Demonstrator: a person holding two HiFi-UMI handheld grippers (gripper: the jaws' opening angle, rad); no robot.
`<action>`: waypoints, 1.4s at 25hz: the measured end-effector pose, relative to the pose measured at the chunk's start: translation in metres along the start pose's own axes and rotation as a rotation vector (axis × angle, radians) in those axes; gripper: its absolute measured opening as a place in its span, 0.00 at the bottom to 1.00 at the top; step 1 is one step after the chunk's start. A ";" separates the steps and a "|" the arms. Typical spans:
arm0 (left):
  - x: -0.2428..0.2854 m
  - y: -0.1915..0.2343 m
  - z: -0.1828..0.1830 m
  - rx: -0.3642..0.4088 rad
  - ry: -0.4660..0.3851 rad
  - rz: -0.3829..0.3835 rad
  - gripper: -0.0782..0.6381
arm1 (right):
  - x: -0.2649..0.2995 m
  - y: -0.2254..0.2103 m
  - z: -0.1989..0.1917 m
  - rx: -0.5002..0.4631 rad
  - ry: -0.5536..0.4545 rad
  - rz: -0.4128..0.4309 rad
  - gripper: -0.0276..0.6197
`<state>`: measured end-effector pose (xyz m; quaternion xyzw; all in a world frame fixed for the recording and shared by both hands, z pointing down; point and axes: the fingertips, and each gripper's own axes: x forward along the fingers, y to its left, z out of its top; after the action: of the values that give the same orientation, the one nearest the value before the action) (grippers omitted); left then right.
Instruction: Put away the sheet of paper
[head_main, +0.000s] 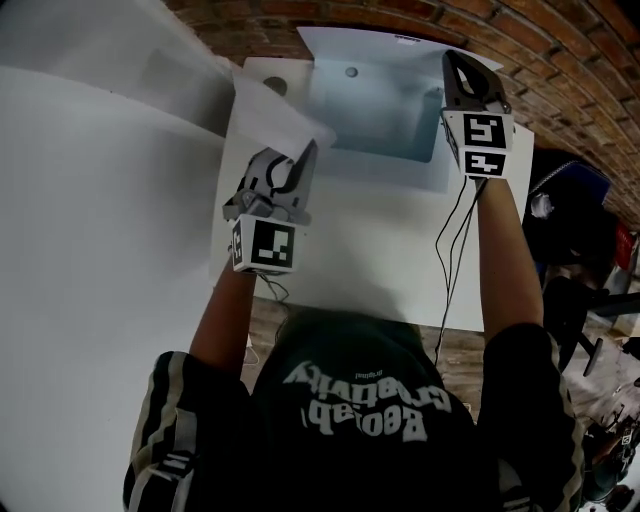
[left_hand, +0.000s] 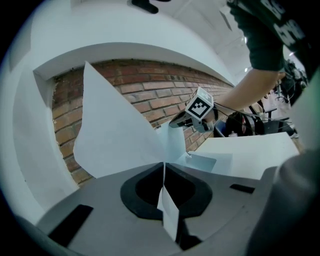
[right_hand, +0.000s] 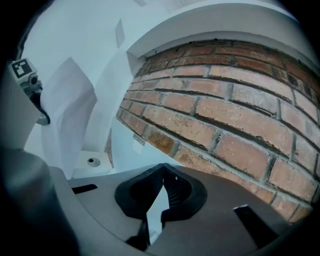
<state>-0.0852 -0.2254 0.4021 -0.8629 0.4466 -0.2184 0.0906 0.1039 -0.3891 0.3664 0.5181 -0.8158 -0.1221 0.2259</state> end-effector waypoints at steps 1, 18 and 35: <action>0.003 0.000 0.000 0.009 0.000 -0.002 0.11 | 0.004 -0.003 0.001 -0.016 -0.002 0.007 0.04; 0.068 0.003 0.007 0.419 0.093 -0.121 0.11 | 0.032 -0.020 0.003 -0.073 0.000 0.111 0.03; 0.146 -0.049 -0.016 0.852 0.241 -0.338 0.11 | 0.044 -0.031 0.003 -0.072 -0.006 0.127 0.03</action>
<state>0.0174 -0.3147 0.4771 -0.7779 0.1781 -0.4925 0.3473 0.1106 -0.4425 0.3609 0.4567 -0.8428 -0.1384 0.2490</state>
